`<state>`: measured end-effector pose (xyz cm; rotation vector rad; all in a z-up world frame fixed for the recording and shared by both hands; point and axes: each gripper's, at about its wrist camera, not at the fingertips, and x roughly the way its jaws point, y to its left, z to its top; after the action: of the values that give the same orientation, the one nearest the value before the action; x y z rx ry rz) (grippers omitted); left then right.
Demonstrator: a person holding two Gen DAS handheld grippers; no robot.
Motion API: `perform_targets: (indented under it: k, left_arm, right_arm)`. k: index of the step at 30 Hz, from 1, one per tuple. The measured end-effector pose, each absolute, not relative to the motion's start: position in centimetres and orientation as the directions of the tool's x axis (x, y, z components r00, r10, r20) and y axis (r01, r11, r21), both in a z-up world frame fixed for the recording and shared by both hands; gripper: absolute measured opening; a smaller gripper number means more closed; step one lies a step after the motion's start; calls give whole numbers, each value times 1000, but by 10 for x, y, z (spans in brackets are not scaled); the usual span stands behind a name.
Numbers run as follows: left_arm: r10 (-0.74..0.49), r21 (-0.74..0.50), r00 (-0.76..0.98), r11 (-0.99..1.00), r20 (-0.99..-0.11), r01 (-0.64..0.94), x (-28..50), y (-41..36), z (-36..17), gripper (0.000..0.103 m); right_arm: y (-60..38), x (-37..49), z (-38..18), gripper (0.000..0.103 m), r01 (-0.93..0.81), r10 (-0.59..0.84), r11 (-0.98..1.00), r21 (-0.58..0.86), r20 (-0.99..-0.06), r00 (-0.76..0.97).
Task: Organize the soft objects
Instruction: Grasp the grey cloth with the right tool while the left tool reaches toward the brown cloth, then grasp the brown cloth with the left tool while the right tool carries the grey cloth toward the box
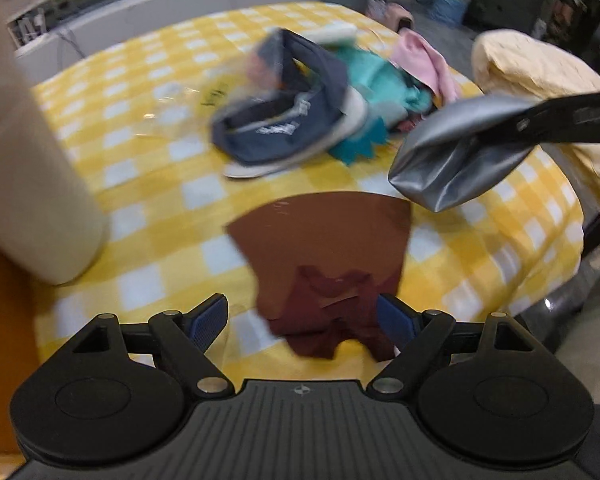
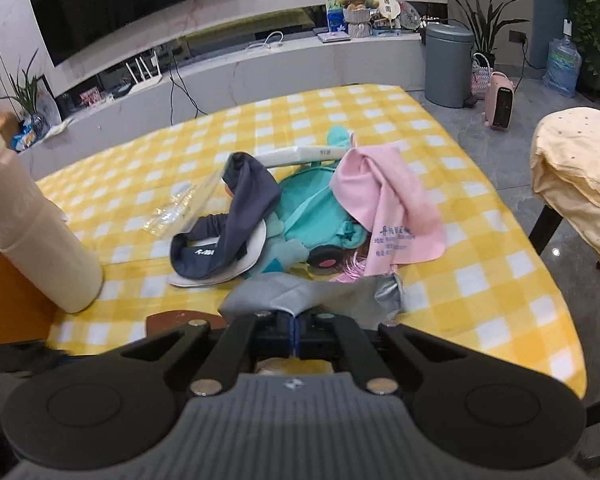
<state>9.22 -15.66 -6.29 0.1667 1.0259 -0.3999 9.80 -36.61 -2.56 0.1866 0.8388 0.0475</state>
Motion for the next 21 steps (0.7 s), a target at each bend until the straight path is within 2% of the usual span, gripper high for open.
perform_targets:
  k: [2, 3, 8, 13, 21]
  left_arm:
    - [-252, -52, 431, 904, -866, 424, 97, -168, -70, 98]
    - [-242, -45, 425, 906, -872, 421, 99, -172, -73, 103]
    - [-207, -47, 401, 927, -892, 373, 111, -187, -82, 103]
    - [-146, 5, 431, 944, -891, 329, 112, -198, -87, 103]
    - [-135, -3, 428, 956, -894, 295, 117, -202, -87, 103]
  right_arm:
    - [-368, 87, -18, 0, 30, 127, 979, 201, -719, 683]
    - [-369, 80, -14, 0, 34, 130, 977, 210, -713, 689]
    - [-372, 48, 14, 0, 36, 124, 973, 229, -645, 754]
    - [-378, 29, 28, 0, 38, 115, 972, 234, -604, 789]
    - [-386, 16, 24, 0, 43, 123, 966, 255, -598, 792]
